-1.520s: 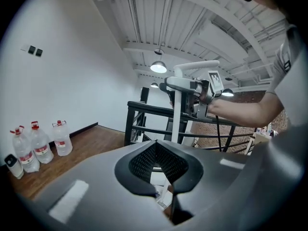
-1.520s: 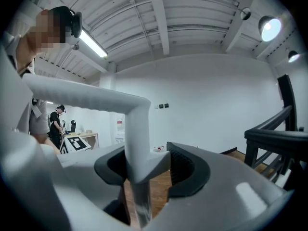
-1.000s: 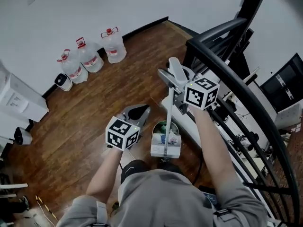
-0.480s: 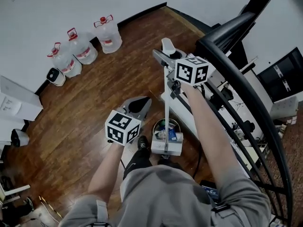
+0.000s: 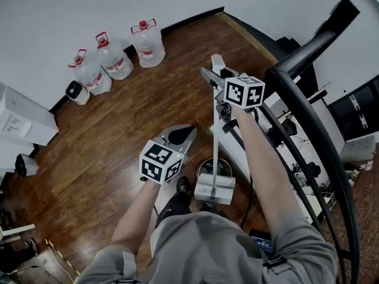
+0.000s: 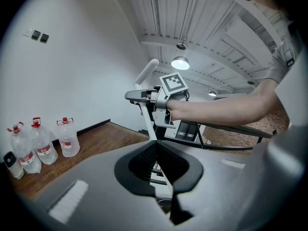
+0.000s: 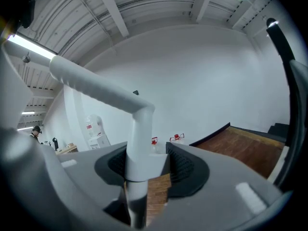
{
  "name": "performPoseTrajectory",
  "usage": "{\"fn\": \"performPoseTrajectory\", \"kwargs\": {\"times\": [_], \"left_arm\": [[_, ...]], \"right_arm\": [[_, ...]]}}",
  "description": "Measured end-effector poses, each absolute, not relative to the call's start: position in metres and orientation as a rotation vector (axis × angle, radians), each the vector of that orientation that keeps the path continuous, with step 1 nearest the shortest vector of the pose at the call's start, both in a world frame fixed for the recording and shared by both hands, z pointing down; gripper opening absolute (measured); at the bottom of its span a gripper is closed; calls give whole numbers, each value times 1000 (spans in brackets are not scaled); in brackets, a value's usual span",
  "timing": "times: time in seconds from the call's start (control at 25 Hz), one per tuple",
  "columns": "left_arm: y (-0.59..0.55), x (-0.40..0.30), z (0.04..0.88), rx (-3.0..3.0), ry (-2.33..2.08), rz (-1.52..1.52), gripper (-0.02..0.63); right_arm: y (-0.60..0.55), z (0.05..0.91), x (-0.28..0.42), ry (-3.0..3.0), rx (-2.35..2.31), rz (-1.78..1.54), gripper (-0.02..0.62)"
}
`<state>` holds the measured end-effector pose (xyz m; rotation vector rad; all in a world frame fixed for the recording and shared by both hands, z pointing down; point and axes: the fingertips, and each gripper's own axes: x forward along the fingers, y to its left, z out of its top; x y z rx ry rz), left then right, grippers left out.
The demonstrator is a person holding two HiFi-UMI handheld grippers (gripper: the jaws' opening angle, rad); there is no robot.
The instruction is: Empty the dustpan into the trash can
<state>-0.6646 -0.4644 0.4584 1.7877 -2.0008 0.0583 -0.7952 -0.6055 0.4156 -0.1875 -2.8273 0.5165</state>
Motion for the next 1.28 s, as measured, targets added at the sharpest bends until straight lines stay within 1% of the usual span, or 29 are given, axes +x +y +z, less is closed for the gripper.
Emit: {"fn": "performPoseTrajectory", "kwargs": {"times": [0.28,0.6,0.76,1.0,1.12,1.28], "left_arm": [[-460,-672,460,1823,-1965,50,5],[-467,-646,449,1943,-1901,46,5],[-460,-608,430,1991,-1913,43,5],[-420,-512,402,2026,-1930,61,5],[-398,-455,402,2063,-1913,94,5],[-378,-402,389,2132,-1869,111,5]], "right_arm": [[-591,403,-782,-2849,-174,467,181],[-540,353,-698,-2921,-174,322,179],[-513,325,-627,-2977,-166,242,179],[-461,286,-495,-3067,-100,111,176],[-438,282,-433,-3092,-39,24,175],[-414,269,-373,-3104,72,-46,169]]}}
